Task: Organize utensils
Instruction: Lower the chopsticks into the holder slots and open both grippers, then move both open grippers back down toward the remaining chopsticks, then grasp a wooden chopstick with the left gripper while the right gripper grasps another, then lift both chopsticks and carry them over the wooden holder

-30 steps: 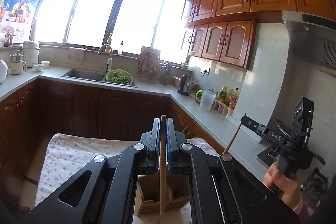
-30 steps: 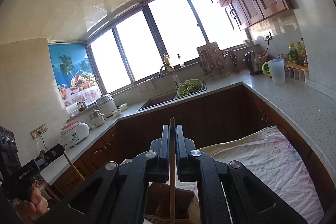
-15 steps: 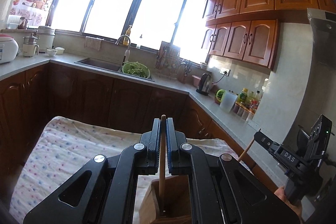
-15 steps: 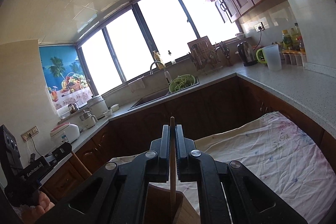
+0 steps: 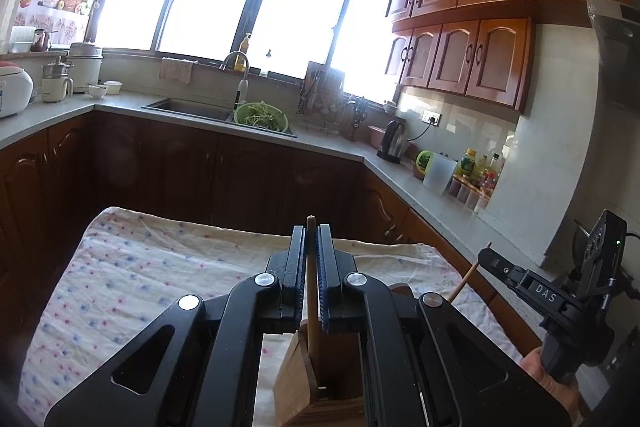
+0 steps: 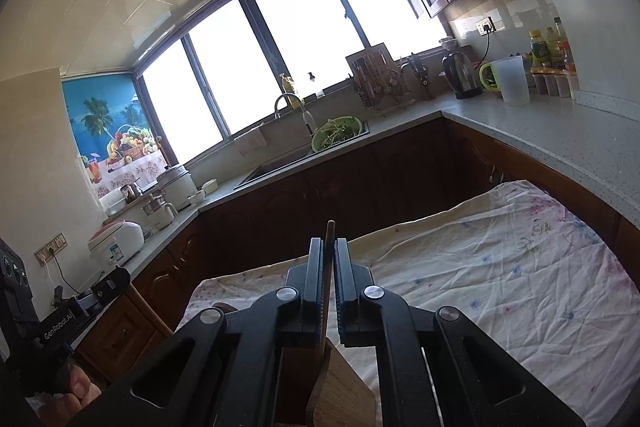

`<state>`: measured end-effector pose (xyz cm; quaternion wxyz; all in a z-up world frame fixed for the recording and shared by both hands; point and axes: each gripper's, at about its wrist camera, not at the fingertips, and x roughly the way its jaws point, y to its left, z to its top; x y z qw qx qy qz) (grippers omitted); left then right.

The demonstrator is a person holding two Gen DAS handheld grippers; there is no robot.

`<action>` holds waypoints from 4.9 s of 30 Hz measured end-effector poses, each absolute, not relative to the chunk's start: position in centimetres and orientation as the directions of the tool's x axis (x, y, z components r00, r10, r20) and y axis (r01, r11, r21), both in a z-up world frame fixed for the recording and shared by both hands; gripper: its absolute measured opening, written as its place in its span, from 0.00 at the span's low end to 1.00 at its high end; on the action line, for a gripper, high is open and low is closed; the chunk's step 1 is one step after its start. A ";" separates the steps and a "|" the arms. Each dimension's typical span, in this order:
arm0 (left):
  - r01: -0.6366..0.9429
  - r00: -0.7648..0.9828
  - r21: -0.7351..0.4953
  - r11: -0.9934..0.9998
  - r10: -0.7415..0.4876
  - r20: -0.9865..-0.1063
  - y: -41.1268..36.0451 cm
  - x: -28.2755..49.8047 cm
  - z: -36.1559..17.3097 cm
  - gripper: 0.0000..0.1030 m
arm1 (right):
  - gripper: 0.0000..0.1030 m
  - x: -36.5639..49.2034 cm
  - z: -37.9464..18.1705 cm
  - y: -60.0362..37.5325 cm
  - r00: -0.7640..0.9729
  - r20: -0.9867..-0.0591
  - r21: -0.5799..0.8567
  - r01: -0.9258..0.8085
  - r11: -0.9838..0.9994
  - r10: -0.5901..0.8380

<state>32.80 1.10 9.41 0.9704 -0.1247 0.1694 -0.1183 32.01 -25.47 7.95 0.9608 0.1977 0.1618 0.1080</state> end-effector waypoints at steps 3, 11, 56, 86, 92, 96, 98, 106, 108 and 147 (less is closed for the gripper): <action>0.177 0.906 -0.284 0.942 -0.269 -0.327 1.1 33.0 9.3 0.17 | 0.14 31.9 8.0 -25.5 0.921 -0.278 0.422 -0.139 0.896 0.274; 0.119 0.904 -0.299 0.947 -0.228 -0.363 2.9 30.4 9.2 0.78 | 0.92 29.0 8.9 -27.7 0.915 -0.274 0.473 -0.139 0.870 0.295; 0.213 0.585 -0.254 0.943 -0.331 -0.740 -4.7 20.5 -2.1 0.51 | 0.51 16.7 -1.0 -28.7 0.760 -0.598 0.281 -0.097 0.955 0.253; 0.252 0.489 -0.112 0.961 -0.226 -0.842 -9.0 26.2 -7.2 0.06 | 0.05 25.5 -7.0 -25.7 0.575 -0.789 0.157 -0.152 0.976 0.216; 0.261 0.491 -0.157 0.952 -0.271 -0.828 -8.8 25.5 -6.6 0.06 | 0.05 24.2 -5.7 -26.4 0.600 -0.755 0.228 -0.138 0.964 0.265; 0.270 0.507 -0.202 0.941 -0.318 -0.801 -8.1 24.5 -4.9 0.05 | 0.05 23.1 -3.9 -27.0 0.630 -0.718 0.273 -0.137 0.952 0.296; 0.275 0.525 -0.225 0.935 -0.342 -0.779 -7.4 23.7 -3.4 0.05 | 0.05 22.4 -2.7 -27.3 0.652 -0.694 0.287 -0.139 0.948 0.305; 0.313 0.606 -0.274 0.909 -0.413 -0.680 -5.3 19.9 2.2 0.05 | 0.05 19.2 2.1 -27.6 0.728 -0.605 0.306 -0.163 0.938 0.324; 0.320 0.623 -0.286 0.903 -0.428 -0.655 -4.5 18.9 3.4 0.05 | 0.05 18.4 3.0 -27.7 0.743 -0.584 0.311 -0.169 0.935 0.328; 0.318 0.817 -0.315 0.894 -0.427 -0.387 1.5 16.9 13.4 0.05 | 0.04 18.1 13.5 -26.7 0.879 -0.330 0.327 -0.237 0.915 0.345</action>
